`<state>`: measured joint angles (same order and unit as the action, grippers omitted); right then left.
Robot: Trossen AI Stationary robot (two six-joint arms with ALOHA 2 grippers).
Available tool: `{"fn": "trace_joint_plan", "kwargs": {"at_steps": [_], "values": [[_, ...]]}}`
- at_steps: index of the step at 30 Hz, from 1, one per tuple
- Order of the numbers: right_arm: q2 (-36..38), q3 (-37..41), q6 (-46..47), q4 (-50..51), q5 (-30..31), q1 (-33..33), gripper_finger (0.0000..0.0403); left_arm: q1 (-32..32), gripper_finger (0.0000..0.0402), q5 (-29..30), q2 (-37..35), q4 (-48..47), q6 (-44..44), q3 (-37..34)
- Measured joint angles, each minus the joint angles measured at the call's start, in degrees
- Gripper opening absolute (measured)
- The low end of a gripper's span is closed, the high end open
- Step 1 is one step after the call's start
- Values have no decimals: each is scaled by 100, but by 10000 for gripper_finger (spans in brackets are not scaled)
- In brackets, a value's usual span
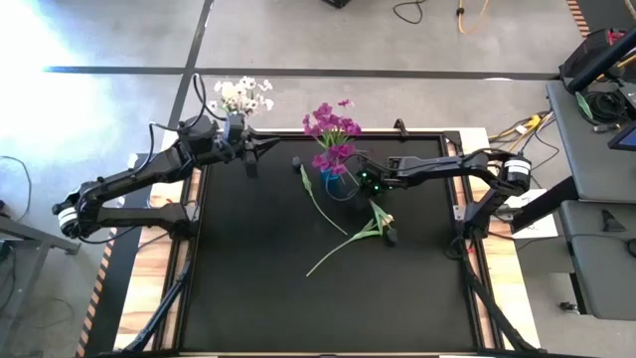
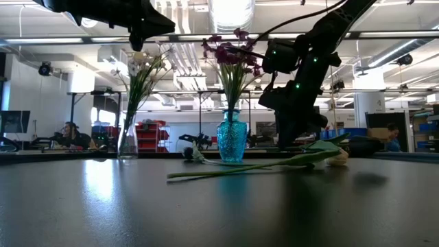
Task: Sort flowers into vase by color
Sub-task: Put the right black flower into the blue vase
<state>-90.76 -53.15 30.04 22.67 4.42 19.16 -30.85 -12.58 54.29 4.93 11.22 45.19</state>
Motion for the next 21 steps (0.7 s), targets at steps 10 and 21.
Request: {"fn": "trace_joint_plan", "kwargs": {"at_steps": [10, 21], "values": [[271, 0, -391, 827, 72, 171, 12, 0, 47, 0, -57, -59, 2, 0], [1337, 2, 342, 1237, -1083, 925, 12, 0, 39, 0, -62, -190, -15, 0]]}}
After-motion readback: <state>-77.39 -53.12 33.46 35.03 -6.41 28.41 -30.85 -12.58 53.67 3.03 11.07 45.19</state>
